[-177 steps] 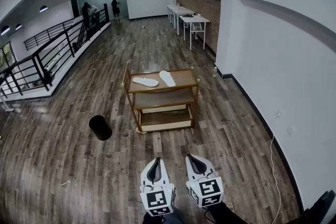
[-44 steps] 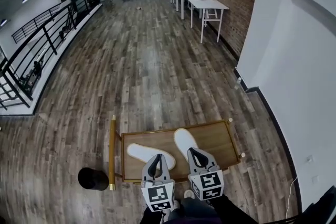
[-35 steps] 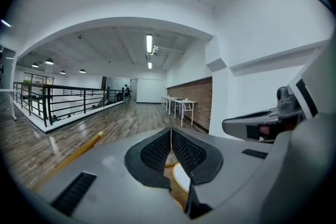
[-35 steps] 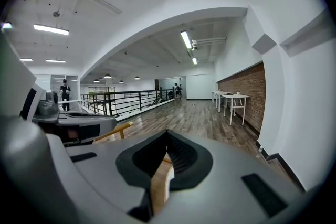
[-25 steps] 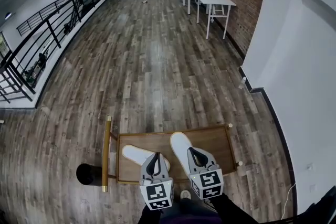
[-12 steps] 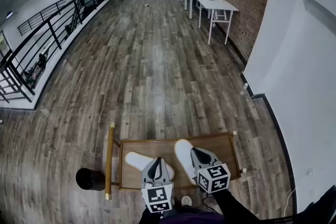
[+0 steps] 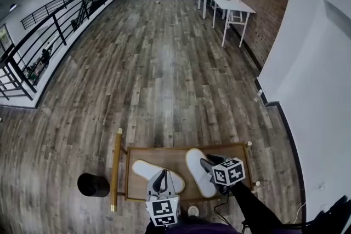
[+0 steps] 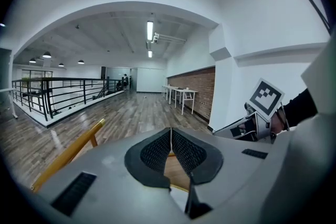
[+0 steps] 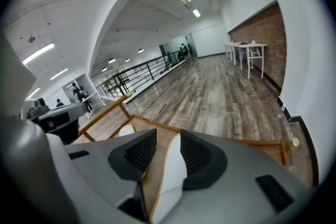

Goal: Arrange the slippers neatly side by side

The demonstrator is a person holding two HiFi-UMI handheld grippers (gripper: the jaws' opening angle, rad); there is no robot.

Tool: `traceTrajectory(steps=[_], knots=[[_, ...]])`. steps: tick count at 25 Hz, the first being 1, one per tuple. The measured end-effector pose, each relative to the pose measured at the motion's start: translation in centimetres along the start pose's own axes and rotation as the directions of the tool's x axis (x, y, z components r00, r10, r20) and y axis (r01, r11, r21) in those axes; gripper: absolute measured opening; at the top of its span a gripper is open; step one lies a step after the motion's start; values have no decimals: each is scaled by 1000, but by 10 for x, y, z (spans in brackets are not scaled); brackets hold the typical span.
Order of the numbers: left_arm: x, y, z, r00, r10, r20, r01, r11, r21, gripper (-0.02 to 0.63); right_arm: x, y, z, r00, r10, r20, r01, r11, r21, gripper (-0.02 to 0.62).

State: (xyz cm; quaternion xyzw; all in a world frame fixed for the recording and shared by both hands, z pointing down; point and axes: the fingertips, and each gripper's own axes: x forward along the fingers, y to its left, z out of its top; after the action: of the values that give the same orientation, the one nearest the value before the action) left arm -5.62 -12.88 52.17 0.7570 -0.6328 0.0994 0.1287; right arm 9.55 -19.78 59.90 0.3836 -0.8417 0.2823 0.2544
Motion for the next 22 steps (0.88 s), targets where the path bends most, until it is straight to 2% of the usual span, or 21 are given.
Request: traceTrajectory(steps=[2, 5, 8, 11, 15, 18, 21, 22], knots=[[-1, 6, 0, 1000, 9, -5, -9, 1000, 0, 11, 14, -3, -14, 994, 26, -104, -28, 999, -21, 129], [-4, 14, 1, 1000, 17, -10, -17, 1000, 7, 11, 33, -12, -35, 972, 16, -234, -28, 998, -51, 135], [-7, 21, -3, 999, 23, -22, -23, 1000, 21, 11, 48, -22, -51, 937, -14, -348, -14, 997, -80, 135], [-12, 25, -8, 999, 37, -33, -36, 999, 22, 11, 57, -30, -69, 892, -13, -451, -13, 998, -54, 135], [-15, 28, -11, 998, 45, -38, -44, 999, 5, 11, 63, -43, -90, 856, -56, -513, 59, 998, -11, 133], [-15, 31, -11, 998, 53, -38, -53, 999, 1, 11, 64, -44, -100, 835, -51, -547, 65, 998, 6, 130], [-14, 35, -11, 997, 57, -46, -56, 998, 19, 11, 63, -45, -101, 836, -51, -546, 88, 995, 42, 23], [-13, 35, -11, 997, 55, -50, -54, 998, 25, 11, 63, -44, -101, 840, -47, -541, 94, 994, 58, 23]])
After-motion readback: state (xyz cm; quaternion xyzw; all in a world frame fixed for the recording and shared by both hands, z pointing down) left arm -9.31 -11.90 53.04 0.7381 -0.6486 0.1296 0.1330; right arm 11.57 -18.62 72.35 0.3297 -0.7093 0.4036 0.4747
